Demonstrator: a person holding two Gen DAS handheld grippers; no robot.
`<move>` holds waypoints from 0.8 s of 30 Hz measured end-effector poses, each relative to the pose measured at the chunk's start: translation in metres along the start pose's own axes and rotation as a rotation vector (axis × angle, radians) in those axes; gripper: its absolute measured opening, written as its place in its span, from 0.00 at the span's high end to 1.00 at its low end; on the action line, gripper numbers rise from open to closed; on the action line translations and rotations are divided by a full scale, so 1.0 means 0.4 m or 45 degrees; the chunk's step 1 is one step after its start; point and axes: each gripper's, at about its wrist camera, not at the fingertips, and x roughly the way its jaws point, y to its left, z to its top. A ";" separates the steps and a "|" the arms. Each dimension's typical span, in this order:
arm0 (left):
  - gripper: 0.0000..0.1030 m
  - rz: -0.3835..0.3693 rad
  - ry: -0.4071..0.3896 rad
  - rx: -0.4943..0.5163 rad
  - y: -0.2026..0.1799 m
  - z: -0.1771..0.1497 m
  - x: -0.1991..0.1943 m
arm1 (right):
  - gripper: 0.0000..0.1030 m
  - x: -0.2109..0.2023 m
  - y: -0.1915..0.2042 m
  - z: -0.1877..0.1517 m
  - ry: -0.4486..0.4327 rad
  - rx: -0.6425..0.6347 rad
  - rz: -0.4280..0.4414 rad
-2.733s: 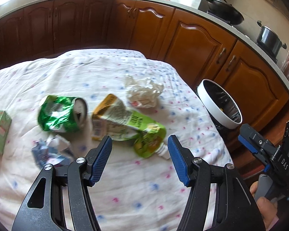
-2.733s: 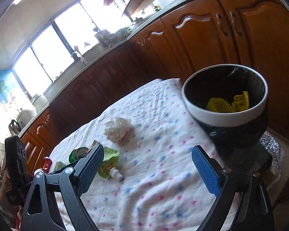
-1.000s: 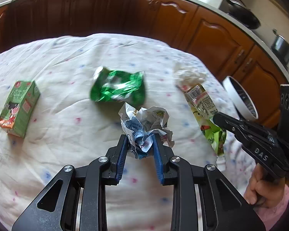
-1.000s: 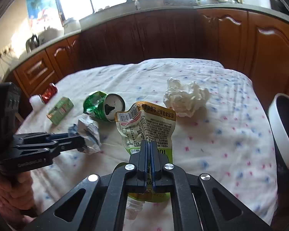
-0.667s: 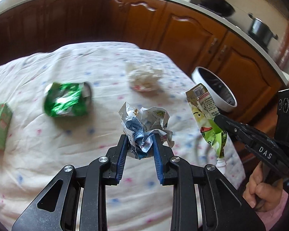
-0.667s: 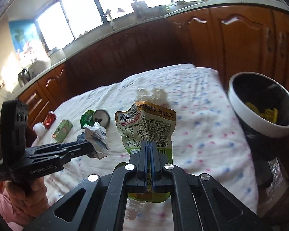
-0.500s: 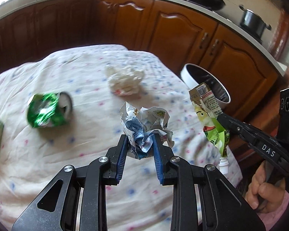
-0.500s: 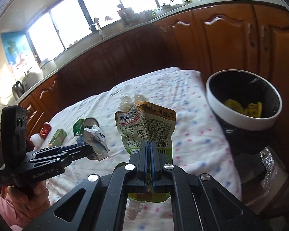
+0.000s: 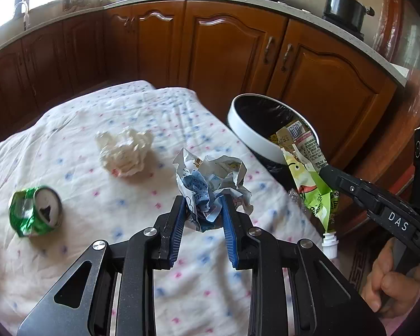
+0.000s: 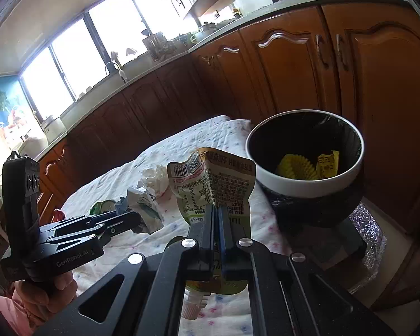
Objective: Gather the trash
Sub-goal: 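Carry the crumpled paper and green pouch over the bin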
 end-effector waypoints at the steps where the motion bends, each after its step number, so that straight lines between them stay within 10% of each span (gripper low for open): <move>1: 0.76 -0.001 0.000 0.008 -0.008 0.005 0.005 | 0.98 -0.003 -0.007 0.003 -0.007 0.005 -0.006; 24: 0.76 -0.027 -0.004 0.081 -0.084 0.135 0.097 | 0.98 -0.024 -0.149 0.105 -0.115 0.095 -0.116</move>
